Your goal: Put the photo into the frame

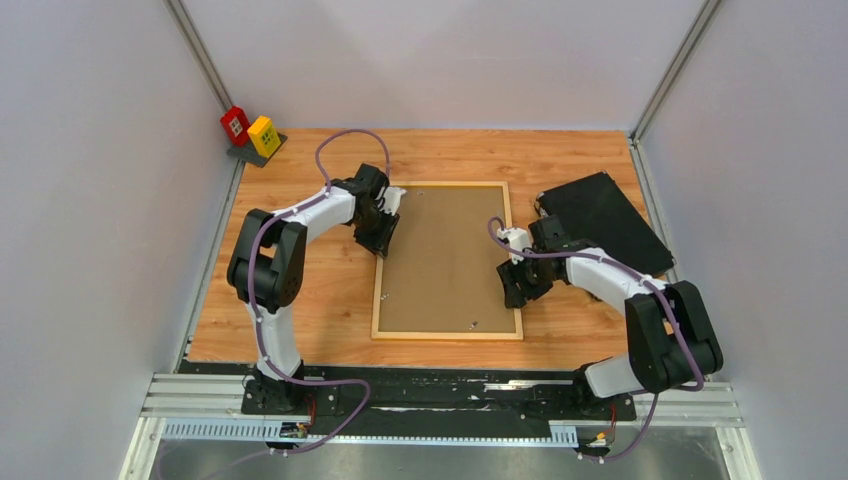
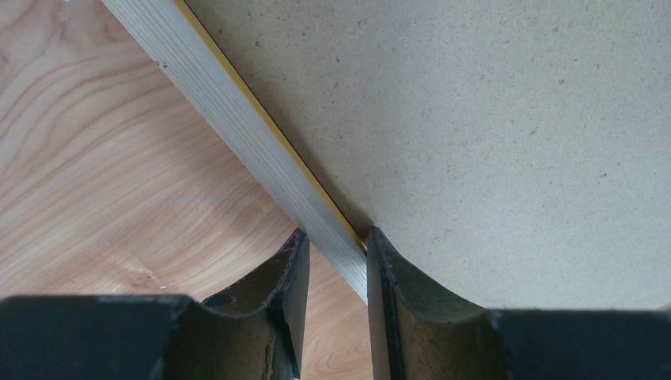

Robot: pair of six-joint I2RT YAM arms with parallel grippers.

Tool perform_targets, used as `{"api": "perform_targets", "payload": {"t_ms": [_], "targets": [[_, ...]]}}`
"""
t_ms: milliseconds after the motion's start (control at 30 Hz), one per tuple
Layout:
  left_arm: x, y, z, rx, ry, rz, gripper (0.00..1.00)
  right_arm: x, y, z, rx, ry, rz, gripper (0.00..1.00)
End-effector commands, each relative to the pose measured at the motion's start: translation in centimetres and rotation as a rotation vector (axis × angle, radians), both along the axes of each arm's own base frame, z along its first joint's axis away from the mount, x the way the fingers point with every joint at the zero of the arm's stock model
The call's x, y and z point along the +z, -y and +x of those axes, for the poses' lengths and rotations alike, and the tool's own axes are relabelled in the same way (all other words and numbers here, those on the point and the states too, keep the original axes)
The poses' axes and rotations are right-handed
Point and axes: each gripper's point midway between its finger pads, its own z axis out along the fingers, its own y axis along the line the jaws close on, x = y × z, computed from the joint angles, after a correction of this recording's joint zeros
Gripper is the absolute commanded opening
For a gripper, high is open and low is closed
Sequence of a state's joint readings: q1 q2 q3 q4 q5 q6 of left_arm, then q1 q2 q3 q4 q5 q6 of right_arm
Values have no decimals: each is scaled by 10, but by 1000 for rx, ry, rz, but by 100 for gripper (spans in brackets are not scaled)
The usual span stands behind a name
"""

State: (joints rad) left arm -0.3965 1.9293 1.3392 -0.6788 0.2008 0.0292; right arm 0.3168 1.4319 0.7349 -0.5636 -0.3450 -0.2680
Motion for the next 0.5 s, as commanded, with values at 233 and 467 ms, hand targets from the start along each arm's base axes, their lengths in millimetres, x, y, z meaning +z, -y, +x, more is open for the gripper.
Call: {"api": "perform_targets", "payload": {"t_ms": [233, 467], "targets": [[-15, 1, 3, -12, -20, 12, 6, 3, -3, 20, -26, 55, -18, 50], [-17, 2, 1, -21, -31, 6, 0, 5, -2, 29, -29, 82, -39, 35]]}}
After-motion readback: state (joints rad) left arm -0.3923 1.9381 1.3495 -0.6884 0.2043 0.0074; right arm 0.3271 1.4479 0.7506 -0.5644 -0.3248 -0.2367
